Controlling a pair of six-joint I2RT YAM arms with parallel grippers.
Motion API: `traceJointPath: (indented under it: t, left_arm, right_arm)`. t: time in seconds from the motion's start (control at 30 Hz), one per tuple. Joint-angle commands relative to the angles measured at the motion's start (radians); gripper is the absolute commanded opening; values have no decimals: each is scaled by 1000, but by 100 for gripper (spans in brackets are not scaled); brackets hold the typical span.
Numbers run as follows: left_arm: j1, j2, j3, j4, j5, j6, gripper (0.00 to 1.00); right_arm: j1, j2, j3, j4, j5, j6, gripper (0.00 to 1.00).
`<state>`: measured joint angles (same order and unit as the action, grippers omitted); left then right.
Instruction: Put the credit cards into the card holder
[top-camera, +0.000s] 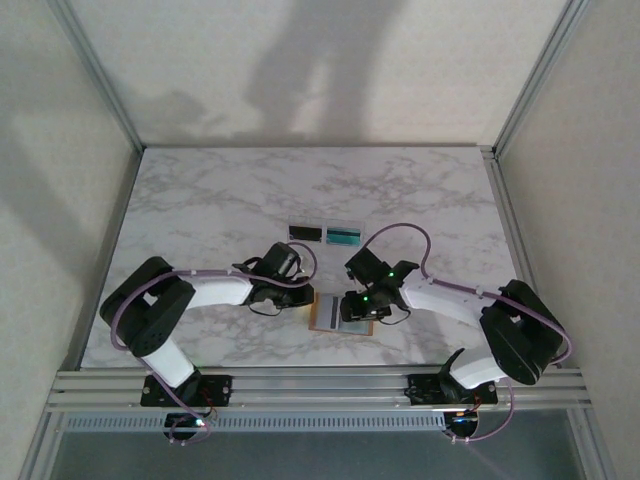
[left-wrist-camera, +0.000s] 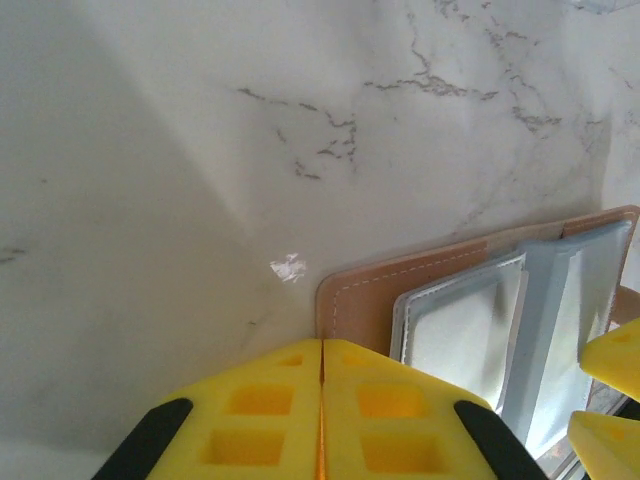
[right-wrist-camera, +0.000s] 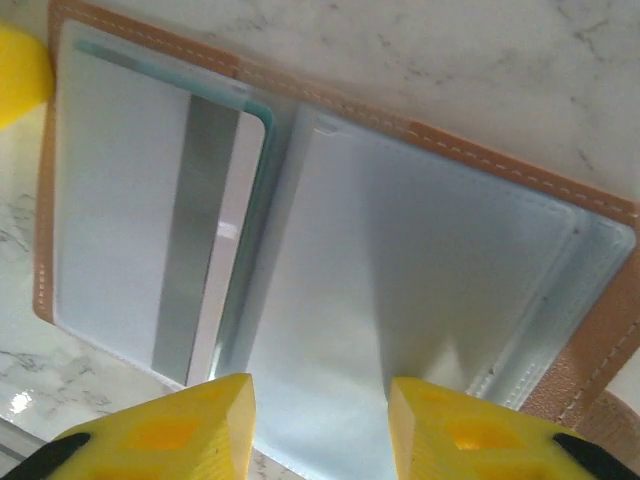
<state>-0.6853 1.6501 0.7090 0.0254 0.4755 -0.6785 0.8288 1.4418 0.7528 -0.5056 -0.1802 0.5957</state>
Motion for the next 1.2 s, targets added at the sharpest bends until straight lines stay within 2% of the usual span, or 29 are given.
traceJointPath:
  t: [0.0, 0.3, 0.37, 0.47, 0.57, 0.67, 0.73, 0.8, 0.9, 0.97, 1.07, 1.17]
  left_arm:
    - [6, -4, 11, -40, -8, 22, 8]
    - [12, -248, -21, -131, -91, -20, 23]
    - [14, -309, -16, -144, -108, -27, 28]
    - [28, -385, 8, -191, -161, -29, 38]
    - [56, -439, 17, -205, -194, -39, 46]
    - [89, -482, 1, -184, -204, -62, 48]
    - [109, -510, -20, -170, -201, -74, 50]
    - [127, -526, -45, -149, -190, -75, 53]
    - [165, -519, -80, -119, -152, -75, 52]
    - [176, -500, -101, -91, -131, -86, 50]
    - [178, -470, -142, -24, -99, -98, 39]
    - [178, -443, -184, 54, -53, -128, 35]
  right_arm:
    - [-9, -34, -1, -10, 25, -3, 42]
    - [-77, -106, 136, -114, 52, -83, 52]
    - [-131, -115, 171, -114, 52, -102, 55]
    - [-178, -118, 210, -63, 90, -158, 62]
    - [-190, -130, 201, 69, 127, -305, 72]
    - [-233, -113, 243, 96, 196, -351, 79]
    - [-320, -62, 297, 103, 118, -318, 80]
    - [-352, -7, 354, 120, 38, -336, 81]
    - [-351, 74, 420, 141, -12, -441, 80]
    - [-351, 127, 471, 134, 41, -476, 80]
    - [-366, 219, 547, 112, 48, -510, 80]
    - [-415, 300, 619, 78, -84, -499, 79]
